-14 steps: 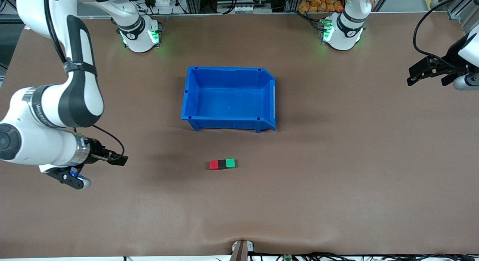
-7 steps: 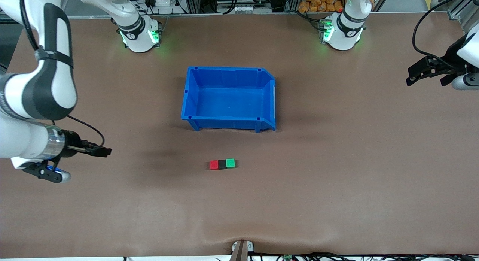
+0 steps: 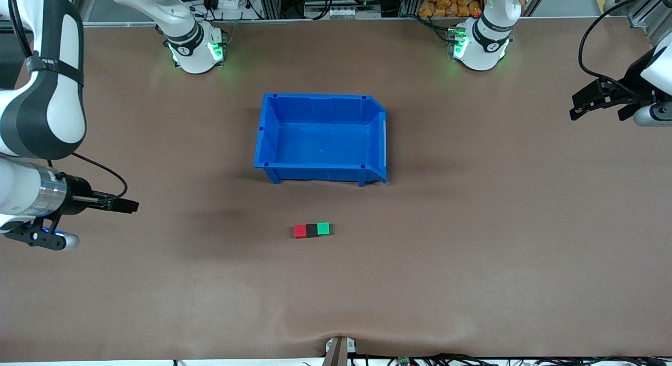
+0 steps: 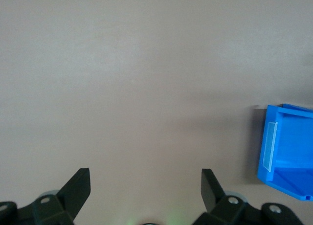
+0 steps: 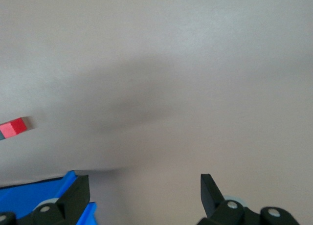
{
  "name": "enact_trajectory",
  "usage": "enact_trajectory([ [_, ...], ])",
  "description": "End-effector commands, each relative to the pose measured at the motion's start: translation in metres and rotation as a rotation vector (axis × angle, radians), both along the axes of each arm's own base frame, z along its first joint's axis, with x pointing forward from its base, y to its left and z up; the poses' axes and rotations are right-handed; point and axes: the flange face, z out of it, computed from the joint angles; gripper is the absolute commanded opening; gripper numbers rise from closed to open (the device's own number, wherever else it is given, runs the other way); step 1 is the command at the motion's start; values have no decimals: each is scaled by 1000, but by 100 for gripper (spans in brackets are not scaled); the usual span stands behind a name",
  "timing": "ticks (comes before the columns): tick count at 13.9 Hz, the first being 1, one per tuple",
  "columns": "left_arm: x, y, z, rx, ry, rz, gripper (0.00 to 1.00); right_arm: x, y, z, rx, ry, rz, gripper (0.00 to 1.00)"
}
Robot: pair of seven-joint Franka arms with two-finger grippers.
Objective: Attach green and red cubes to black cube
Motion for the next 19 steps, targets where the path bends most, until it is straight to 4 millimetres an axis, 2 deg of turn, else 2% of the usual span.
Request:
enact_trajectory([
  [1,1,1,5,5,2,-16,100,-11,-12,20,-2,-15,40,100],
  [5,1,1,4,5,4,-16,100,-19,-37,30,10,-4,52,100],
  [12,1,1,5,5,2,-16,100,-38,-46,53,26,-13,40,100],
  [14,1,1,5,5,2,-16,100,-43,-56,59,29,-20,25,100],
  [19,1,1,5,5,2,-16,100,-60,-66,87,37,-35,14,100],
])
